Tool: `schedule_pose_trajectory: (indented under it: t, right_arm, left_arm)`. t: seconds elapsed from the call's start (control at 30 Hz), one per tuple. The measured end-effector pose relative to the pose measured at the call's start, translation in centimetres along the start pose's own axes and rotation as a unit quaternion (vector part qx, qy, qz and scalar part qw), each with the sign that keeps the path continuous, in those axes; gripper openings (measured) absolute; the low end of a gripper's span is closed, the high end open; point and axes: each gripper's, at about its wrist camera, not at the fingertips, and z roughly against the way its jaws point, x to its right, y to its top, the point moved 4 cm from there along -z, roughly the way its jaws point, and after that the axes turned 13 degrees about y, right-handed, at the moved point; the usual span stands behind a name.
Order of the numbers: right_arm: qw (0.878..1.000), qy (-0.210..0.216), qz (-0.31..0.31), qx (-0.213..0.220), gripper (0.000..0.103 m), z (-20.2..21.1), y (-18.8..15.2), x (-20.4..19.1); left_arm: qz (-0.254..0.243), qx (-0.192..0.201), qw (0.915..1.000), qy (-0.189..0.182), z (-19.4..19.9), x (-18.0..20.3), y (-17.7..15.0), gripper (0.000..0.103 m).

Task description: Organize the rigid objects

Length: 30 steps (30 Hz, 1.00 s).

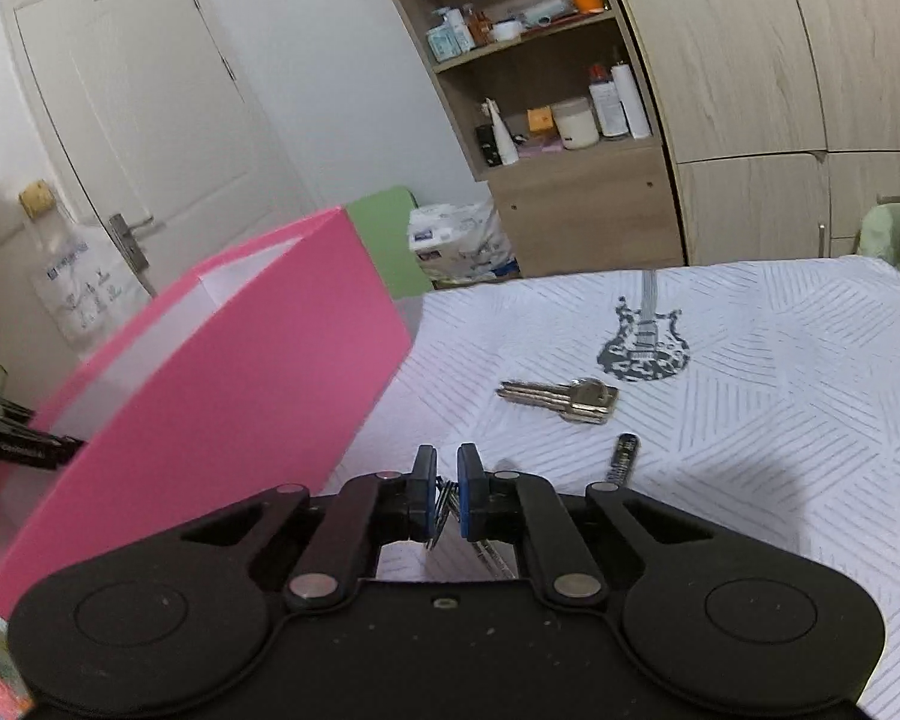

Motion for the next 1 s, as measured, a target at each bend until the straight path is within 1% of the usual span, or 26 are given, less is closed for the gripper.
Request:
schedule_pose_trajectory:
  t: [0.07,0.1,0.23,0.33,0.4,0.6,0.77,0.9,1.0]
  right_arm:
    - [1.000,-0.022,0.013,-0.002,0.010,0.0,-0.3,-0.1]
    - [1.000,-0.021,0.008,-0.001,0.010,0.1,-0.4,0.0]
    - [0.999,0.014,-0.040,0.013,0.010,0.7,-0.3,0.7]
    - [0.998,0.032,-0.052,0.023,0.010,1.2,0.1,0.5]
    - [0.998,0.042,-0.051,0.020,0.009,1.5,0.7,0.2]
    - [0.999,0.044,-0.018,0.008,0.009,2.5,2.7,-1.4]
    - [0.998,0.059,0.022,0.007,0.009,3.6,4.8,-4.0]
    - [0.995,0.077,0.066,0.017,0.009,4.2,7.2,-6.9]
    - [0.990,0.106,0.093,0.028,0.009,4.4,9.1,-9.3]
  left_arm:
    - [0.000,0.002,1.0000,0.000,0.1,0.0,0.0,0.013]
    - [0.001,0.002,1.0000,-0.001,0.1,0.0,0.0,0.013]
    - [0.001,0.002,1.0000,-0.002,0.0,0.0,0.0,0.013]
    - [-0.002,0.002,1.0000,0.000,0.0,0.0,0.0,0.013]
    - [0.001,0.002,1.0000,-0.002,0.0,0.0,0.0,0.013]
    - [0.003,0.003,1.0000,-0.004,0.0,-0.1,0.0,0.013]
    - [0.000,0.005,1.0000,-0.002,0.0,-0.1,0.0,0.013]
    - [0.002,0.005,1.0000,-0.003,0.0,-0.1,0.0,0.013]
    - [0.002,0.006,1.0000,-0.003,0.0,-0.1,0.0,0.013]
